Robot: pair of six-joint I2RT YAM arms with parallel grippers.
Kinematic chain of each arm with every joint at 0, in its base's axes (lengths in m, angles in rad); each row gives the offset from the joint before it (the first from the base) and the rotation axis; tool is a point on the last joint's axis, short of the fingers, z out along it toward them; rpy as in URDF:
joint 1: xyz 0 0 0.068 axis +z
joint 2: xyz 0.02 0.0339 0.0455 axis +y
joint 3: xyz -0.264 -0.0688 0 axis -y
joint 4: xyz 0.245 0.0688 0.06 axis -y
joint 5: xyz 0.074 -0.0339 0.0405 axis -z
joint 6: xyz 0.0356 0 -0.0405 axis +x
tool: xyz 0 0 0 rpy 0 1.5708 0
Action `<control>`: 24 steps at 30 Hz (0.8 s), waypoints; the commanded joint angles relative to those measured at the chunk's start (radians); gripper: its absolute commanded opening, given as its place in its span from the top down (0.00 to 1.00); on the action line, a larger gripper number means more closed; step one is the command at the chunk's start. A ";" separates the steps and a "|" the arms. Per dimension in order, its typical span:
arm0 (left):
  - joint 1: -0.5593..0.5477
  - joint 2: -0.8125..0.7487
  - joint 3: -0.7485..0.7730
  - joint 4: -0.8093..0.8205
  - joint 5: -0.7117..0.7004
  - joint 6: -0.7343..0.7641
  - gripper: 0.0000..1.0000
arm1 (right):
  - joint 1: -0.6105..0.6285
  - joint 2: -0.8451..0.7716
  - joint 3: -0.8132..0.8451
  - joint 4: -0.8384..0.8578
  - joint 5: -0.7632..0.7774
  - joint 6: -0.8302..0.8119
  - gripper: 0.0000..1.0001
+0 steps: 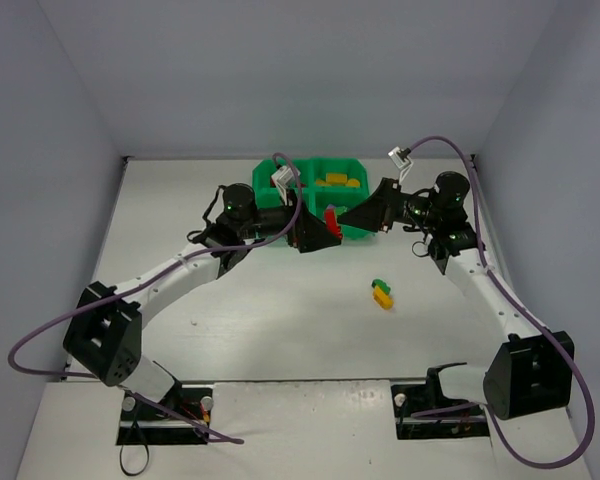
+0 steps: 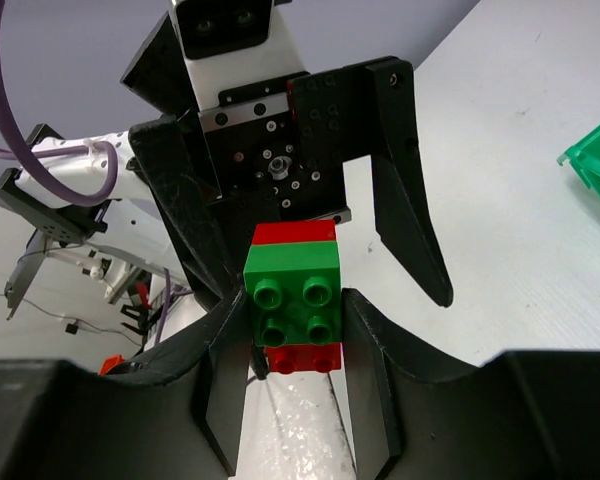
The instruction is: Sort the legos into containers by color
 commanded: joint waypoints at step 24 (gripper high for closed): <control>0.014 0.030 0.012 0.417 0.079 -0.257 1.00 | -0.008 -0.030 -0.035 0.179 -0.032 0.039 1.00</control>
